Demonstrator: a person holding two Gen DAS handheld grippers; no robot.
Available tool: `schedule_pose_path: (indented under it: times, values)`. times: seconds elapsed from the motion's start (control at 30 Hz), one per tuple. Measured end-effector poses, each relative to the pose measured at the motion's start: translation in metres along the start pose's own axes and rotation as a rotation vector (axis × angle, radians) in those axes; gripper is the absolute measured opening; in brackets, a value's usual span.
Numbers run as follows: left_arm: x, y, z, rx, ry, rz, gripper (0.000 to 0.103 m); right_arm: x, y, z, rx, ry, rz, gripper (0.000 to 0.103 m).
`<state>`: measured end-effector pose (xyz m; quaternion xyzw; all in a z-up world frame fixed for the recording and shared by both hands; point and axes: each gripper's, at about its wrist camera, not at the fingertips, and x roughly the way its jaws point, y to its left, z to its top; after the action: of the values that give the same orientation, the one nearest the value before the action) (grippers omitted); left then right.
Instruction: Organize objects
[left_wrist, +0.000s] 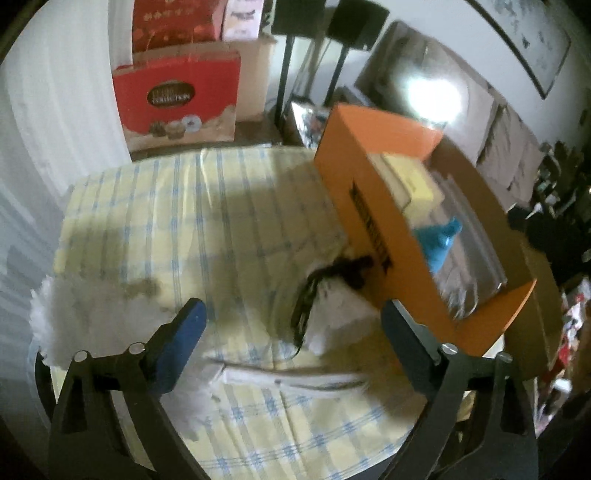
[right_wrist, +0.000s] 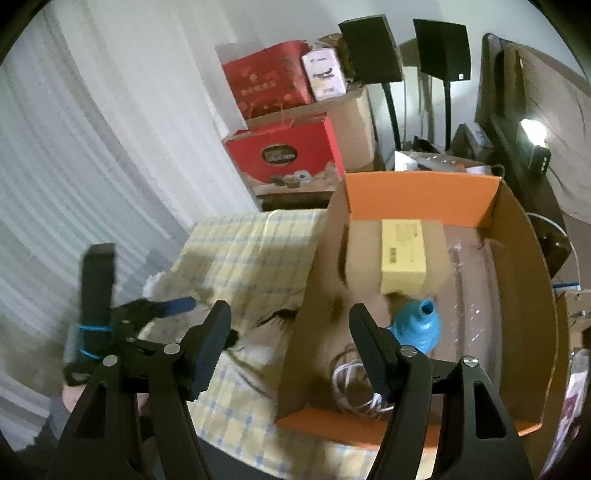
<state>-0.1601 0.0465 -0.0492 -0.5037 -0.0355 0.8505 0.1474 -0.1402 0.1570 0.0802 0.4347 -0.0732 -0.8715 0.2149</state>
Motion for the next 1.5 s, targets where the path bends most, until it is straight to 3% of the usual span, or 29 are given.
schedule_pose_path:
  times: [0.3,0.37,0.47,0.5,0.73,1.03,1.5]
  values:
    - [0.028,-0.015,-0.02,0.102,0.024,0.046,0.064,0.002,0.009,-0.017,0.007,0.011,0.01,0.069]
    - [0.035,-0.017,-0.02,0.107,0.027,0.061,0.049,0.004,0.01,-0.019,0.007,0.018,0.014,0.069]
    - [0.044,-0.015,-0.019,0.098,0.053,0.06,0.011,0.006,0.011,-0.022,0.01,0.026,0.014,0.068]
    - [0.046,-0.014,-0.02,0.088,0.058,0.048,0.008,0.007,0.011,-0.023,0.011,0.029,0.015,0.068]
    - [0.021,0.01,-0.015,-0.008,0.016,-0.052,0.006,0.011,0.017,-0.024,0.001,0.037,0.022,0.068]
    - [-0.037,0.05,-0.003,-0.119,-0.083,-0.127,0.002,0.018,0.033,-0.023,-0.021,0.044,0.036,0.069]
    - [-0.08,0.092,-0.01,-0.228,-0.181,-0.119,0.002,0.064,0.067,-0.029,-0.058,0.121,0.06,0.068]
